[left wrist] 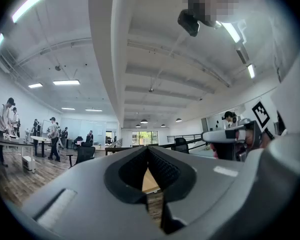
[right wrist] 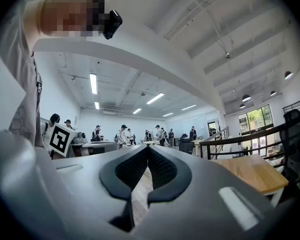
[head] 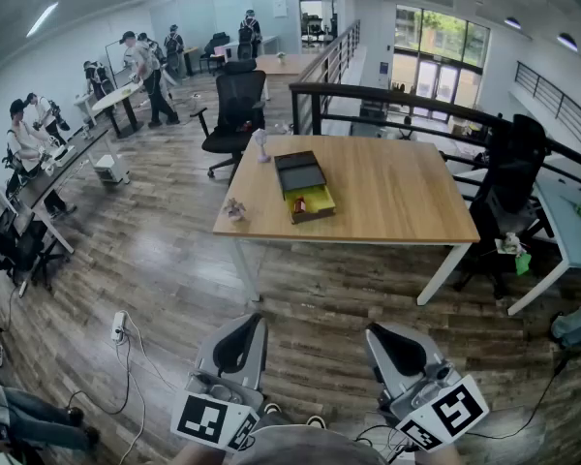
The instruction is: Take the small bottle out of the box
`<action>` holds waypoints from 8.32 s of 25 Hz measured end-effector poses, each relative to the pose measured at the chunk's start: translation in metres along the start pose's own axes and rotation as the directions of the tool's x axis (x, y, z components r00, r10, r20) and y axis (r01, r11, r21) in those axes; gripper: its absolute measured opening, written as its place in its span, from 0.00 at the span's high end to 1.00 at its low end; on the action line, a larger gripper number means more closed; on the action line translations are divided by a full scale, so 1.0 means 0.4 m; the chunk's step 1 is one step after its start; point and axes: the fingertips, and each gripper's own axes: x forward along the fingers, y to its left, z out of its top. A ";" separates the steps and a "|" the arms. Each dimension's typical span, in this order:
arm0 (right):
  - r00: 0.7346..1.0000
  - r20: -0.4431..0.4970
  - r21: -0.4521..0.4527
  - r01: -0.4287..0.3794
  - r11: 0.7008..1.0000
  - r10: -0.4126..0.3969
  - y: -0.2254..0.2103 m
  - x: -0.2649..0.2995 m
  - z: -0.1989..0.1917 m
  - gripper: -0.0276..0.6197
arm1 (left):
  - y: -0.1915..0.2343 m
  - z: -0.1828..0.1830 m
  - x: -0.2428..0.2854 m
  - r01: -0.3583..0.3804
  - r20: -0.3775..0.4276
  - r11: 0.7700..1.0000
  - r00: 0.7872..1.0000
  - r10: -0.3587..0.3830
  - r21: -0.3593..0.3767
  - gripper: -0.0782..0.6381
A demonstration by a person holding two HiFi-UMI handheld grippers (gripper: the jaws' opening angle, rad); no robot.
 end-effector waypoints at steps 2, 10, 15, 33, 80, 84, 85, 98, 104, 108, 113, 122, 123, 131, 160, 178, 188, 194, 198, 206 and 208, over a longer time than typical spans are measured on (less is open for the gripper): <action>1.000 0.002 -0.002 0.009 1.000 -0.009 -0.008 -0.002 -0.004 0.94 | -0.008 -0.002 0.006 0.007 -0.001 1.000 1.000 -0.007 0.004 0.89; 1.000 0.010 -0.003 0.011 1.000 -0.011 -0.013 0.000 -0.009 0.94 | -0.013 0.034 0.007 0.023 0.050 1.000 0.999 -0.023 0.003 0.89; 1.000 0.008 0.012 0.012 1.000 -0.012 -0.013 -0.003 -0.016 0.94 | -0.006 0.027 0.005 0.009 0.042 0.998 0.999 -0.006 -0.060 0.89; 0.997 -0.054 0.031 0.059 0.998 -0.057 -0.127 0.074 -0.078 0.94 | 0.093 -0.044 0.133 -0.042 0.015 0.990 0.999 0.044 -0.133 0.56; 0.871 -0.474 0.141 0.220 0.965 -0.129 -0.838 0.987 -0.551 0.94 | 0.710 -0.680 1.135 0.010 -0.517 0.969 0.845 -0.141 -0.248 0.57; 0.862 -0.498 0.142 0.189 0.972 -0.095 -0.932 1.036 -0.577 0.94 | 0.722 -0.750 1.201 -0.028 -0.566 0.969 0.816 -0.121 -0.246 0.58; 0.860 -0.504 0.144 0.179 0.973 -0.083 -0.955 1.051 -0.584 0.94 | 0.726 -0.768 1.218 -0.041 -0.578 0.969 0.808 -0.111 -0.242 0.58; 0.796 -0.580 0.243 -0.032 0.970 0.172 -1.232 1.236 -0.707 0.94 | 0.747 -0.992 1.417 -0.215 -0.765 0.965 0.643 0.026 -0.148 0.59; 0.771 -0.583 0.265 -0.118 0.957 0.257 -1.338 1.315 -0.723 0.94 | 0.753 -1.089 1.465 -0.264 -0.836 0.959 0.546 0.059 -0.105 0.59; 0.751 -0.583 0.288 -0.164 0.943 0.309 -1.361 1.349 -0.747 0.94 | 0.759 -1.142 1.484 -0.269 -0.867 0.959 0.496 0.055 -0.093 0.59; 0.727 -0.593 0.324 -0.178 0.929 0.345 -1.380 1.366 -0.784 0.94 | 0.762 -1.227 1.506 -0.255 -0.910 0.967 0.406 0.081 -0.028 0.58; 0.701 -0.633 0.326 -0.142 0.935 0.328 -1.428 1.382 -0.811 0.94 | 0.751 -1.335 1.511 -0.276 -0.958 0.958 0.286 0.004 -0.078 0.55; 0.701 -0.635 0.326 -0.136 0.936 0.323 -1.430 1.382 -0.811 0.94 | 0.748 -1.341 1.513 -0.270 -0.960 0.960 0.281 0.001 -0.078 0.55; 0.699 -0.648 0.332 -0.100 0.938 0.303 -1.436 1.392 -0.821 0.94 | 0.703 -1.406 1.516 -0.081 -0.989 0.995 0.144 -0.039 -0.051 0.51; 0.834 -0.481 0.257 -0.162 0.953 0.271 -1.343 1.499 -0.553 0.94 | 0.822 -1.002 1.586 -0.016 -0.784 1.000 0.620 0.019 0.011 0.57; 0.962 -0.173 0.012 -0.214 0.977 0.213 -1.253 1.513 -0.109 0.94 | 0.965 -0.402 1.642 -0.123 -0.295 0.989 0.951 0.096 -0.077 0.57; 0.993 -0.008 -0.007 -0.120 0.993 0.120 -1.274 1.455 0.016 0.94 | 0.923 -0.232 1.603 -0.070 -0.093 0.995 0.993 0.076 0.068 0.57; 0.994 -0.020 -0.006 -0.109 0.994 0.108 -1.269 1.440 0.002 0.94 | 0.905 -0.190 1.562 -0.076 0.005 0.994 0.997 0.076 0.081 0.57; 0.994 -0.032 0.015 -0.103 0.995 0.103 -1.264 1.435 -0.015 0.94 | 0.911 -0.223 1.538 -0.102 -0.045 0.993 0.994 0.105 0.062 0.57; 0.991 -0.047 0.017 -0.125 0.992 0.125 -1.246 1.441 -0.028 0.94 | 0.904 -0.259 1.524 -0.097 -0.121 0.993 0.987 0.104 0.062 0.57; 0.991 -0.039 0.036 -0.129 0.991 0.130 -1.245 1.437 -0.025 0.94 | 0.898 -0.261 1.524 -0.096 -0.124 0.994 0.987 0.102 0.055 0.57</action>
